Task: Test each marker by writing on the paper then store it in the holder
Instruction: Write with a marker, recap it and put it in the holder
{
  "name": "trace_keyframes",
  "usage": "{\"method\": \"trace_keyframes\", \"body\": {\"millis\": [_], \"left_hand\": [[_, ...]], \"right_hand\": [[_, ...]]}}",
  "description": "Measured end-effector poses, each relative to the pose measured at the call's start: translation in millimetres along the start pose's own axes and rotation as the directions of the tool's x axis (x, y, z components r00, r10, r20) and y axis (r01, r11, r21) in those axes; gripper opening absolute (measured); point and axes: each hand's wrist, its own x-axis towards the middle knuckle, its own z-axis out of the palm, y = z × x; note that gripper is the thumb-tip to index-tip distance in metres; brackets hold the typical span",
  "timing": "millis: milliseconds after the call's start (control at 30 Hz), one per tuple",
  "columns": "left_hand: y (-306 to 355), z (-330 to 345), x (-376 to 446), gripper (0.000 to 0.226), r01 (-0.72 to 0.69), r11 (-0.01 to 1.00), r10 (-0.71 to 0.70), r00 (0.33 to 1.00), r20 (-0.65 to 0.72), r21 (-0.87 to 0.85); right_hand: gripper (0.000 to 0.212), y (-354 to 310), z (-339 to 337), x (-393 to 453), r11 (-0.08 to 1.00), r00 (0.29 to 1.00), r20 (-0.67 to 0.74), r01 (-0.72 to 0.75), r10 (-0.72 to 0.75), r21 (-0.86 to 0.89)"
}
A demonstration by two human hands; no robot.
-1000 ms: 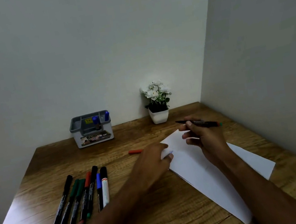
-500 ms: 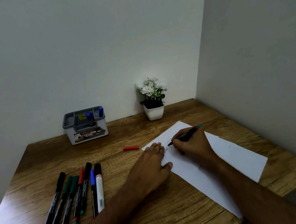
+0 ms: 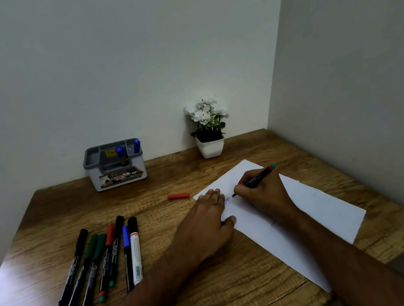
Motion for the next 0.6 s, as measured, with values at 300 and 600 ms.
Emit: {"method": "trace_keyframes", "body": {"millis": [300,600], "left_hand": [[0.5,-1.1,-0.5,0.068,0.0,1.0,0.0,1.0,0.014,0.007],[1.5,-3.7,-1.5,0.068,0.006,1.0,-0.006,1.0,0.026,0.012]], "right_hand": [[0.006,1.2,0.5,1.0,1.0,1.0,-0.027,-0.012,0.011,-0.01],[0.004,0.6,2.3,3.2,0.999,0.997,-0.058,-0.042,0.043,0.007]]}}
